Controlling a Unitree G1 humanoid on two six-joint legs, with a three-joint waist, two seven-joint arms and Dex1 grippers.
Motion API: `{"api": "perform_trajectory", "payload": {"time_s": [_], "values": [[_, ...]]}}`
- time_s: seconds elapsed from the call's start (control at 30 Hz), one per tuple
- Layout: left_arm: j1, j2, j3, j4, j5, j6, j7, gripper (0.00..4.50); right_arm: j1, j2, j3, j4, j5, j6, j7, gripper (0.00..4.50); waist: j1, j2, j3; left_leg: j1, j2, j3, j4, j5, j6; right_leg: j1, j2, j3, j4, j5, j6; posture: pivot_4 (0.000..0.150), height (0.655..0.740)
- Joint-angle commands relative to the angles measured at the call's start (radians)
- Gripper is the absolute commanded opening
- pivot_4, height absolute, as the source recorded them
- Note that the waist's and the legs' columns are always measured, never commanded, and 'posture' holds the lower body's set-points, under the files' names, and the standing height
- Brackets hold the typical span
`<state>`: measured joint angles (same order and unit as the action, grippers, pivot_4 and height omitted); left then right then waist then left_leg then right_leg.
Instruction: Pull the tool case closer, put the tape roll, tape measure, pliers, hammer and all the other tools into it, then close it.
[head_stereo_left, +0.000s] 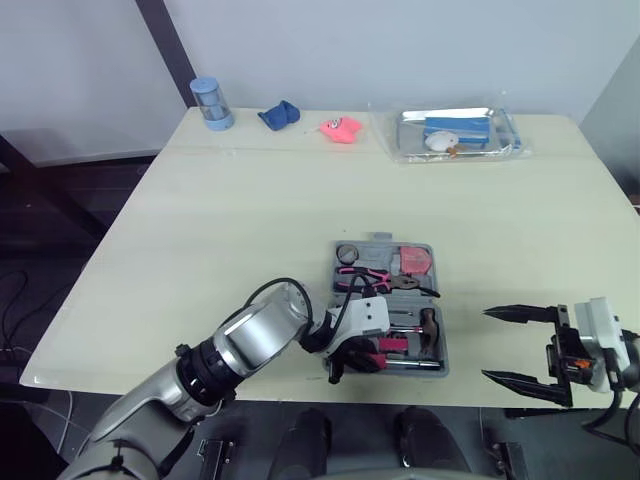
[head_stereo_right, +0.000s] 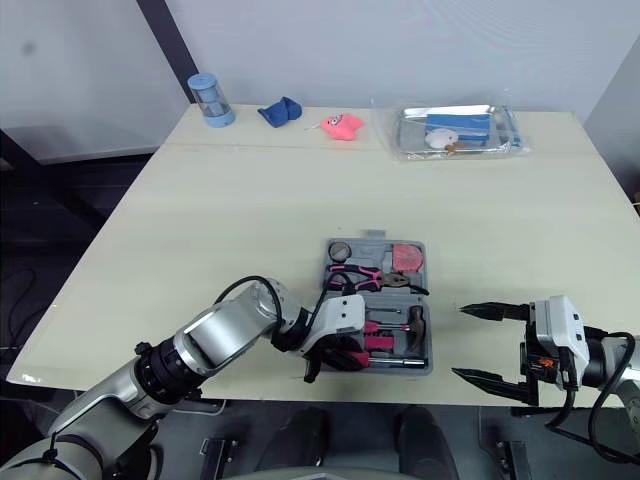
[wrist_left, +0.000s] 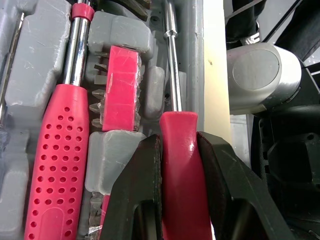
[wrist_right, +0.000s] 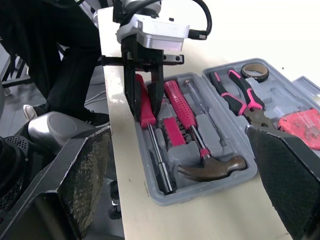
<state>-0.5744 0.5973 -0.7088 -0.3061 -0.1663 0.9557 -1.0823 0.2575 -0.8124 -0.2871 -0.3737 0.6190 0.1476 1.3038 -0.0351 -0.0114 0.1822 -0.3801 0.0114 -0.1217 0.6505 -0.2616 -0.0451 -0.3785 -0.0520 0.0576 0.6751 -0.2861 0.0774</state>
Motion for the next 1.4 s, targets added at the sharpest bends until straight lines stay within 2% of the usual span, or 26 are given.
{"api": "perform_trajectory", "payload": {"time_s": [0.03, 0.13, 0.17, 0.57, 0.93, 1.1, 1.23, 1.33, 1.4], "values": [[0.003, 0.002, -0.008, -0.007, -0.007, -0.002, -0.002, 2.31, 0.001, -0.008, -0.029, -0.021, 0.014, -0.009, 0.001, 4.5, 0.0, 0.0, 0.0, 0.0, 0.0, 0.0, 0.0, 0.0, 0.0, 0.0, 0.0, 0.0, 0.0, 0.0, 0.0, 0.15, 0.74], [-0.002, 0.009, -0.004, -0.006, -0.005, -0.011, 0.001, 3.52, -0.002, -0.006, -0.026, -0.02, 0.012, -0.009, -0.001, 4.5, 0.0, 0.0, 0.0, 0.0, 0.0, 0.0, 0.0, 0.0, 0.0, 0.001, 0.0, 0.0, 0.001, 0.0, 0.0, 0.15, 0.74], [-0.005, 0.014, -0.002, -0.011, -0.007, -0.01, -0.002, 3.73, -0.004, -0.005, -0.024, -0.021, 0.012, -0.008, -0.003, 4.5, 0.0, 0.0, 0.0, 0.001, 0.0, 0.0, 0.001, 0.0, 0.0, 0.001, 0.0, 0.0, 0.001, 0.0, 0.0, 0.15, 0.74], [-0.032, 0.105, 0.051, -0.111, -0.07, 0.028, -0.041, 3.73, -0.02, 0.004, -0.007, -0.009, 0.002, -0.015, -0.011, 4.5, -0.003, 0.0, 0.0, 0.001, 0.0, 0.0, 0.001, 0.0, 0.0, 0.001, 0.0, 0.0, 0.001, 0.0, 0.0, 0.15, 0.74], [-0.035, 0.186, 0.156, -0.151, -0.135, -0.021, -0.098, 3.73, -0.039, 0.018, 0.004, 0.001, -0.007, -0.02, -0.017, 4.5, -0.003, 0.0, 0.0, 0.0, 0.0, 0.0, 0.001, 0.0, 0.0, 0.0, 0.0, 0.0, 0.001, 0.0, 0.0, 0.15, 0.74], [0.045, 0.185, 0.259, -0.101, -0.163, -0.186, -0.1, 3.73, -0.044, 0.023, 0.008, 0.008, -0.011, -0.026, -0.015, 4.5, -0.004, 0.0, 0.0, 0.001, 0.0, 0.0, 0.0, 0.0, 0.0, 0.0, 0.0, 0.0, 0.001, 0.0, 0.0, 0.15, 0.74], [0.146, 0.149, 0.333, -0.05, -0.189, -0.402, -0.134, 3.73, -0.054, 0.029, 0.016, 0.016, -0.016, -0.031, -0.016, 4.5, -0.003, 0.0, 0.0, 0.0, 0.0, 0.0, 0.001, 0.0, 0.0, 0.0, 0.0, 0.0, 0.001, 0.0, 0.0, 0.15, 0.74], [0.186, 0.117, 0.359, 0.016, -0.185, -0.476, -0.134, 2.93, -0.066, 0.034, 0.025, 0.026, -0.022, -0.038, -0.016, 4.5, -0.002, 0.0, 0.0, 0.0, 0.0, 0.0, 0.001, 0.0, 0.0, 0.0, 0.0, 0.0, 0.001, 0.0, 0.0, 0.15, 0.74], [0.2, 0.092, 0.369, 0.064, -0.176, -0.526, -0.128, 1.92, -0.073, 0.036, 0.031, 0.03, -0.025, -0.041, -0.018, 4.5, -0.002, 0.0, 0.0, 0.001, 0.0, 0.0, 0.001, 0.0, 0.0, 0.0, 0.0, 0.0, 0.001, 0.0, 0.0, 0.15, 0.74]]}}
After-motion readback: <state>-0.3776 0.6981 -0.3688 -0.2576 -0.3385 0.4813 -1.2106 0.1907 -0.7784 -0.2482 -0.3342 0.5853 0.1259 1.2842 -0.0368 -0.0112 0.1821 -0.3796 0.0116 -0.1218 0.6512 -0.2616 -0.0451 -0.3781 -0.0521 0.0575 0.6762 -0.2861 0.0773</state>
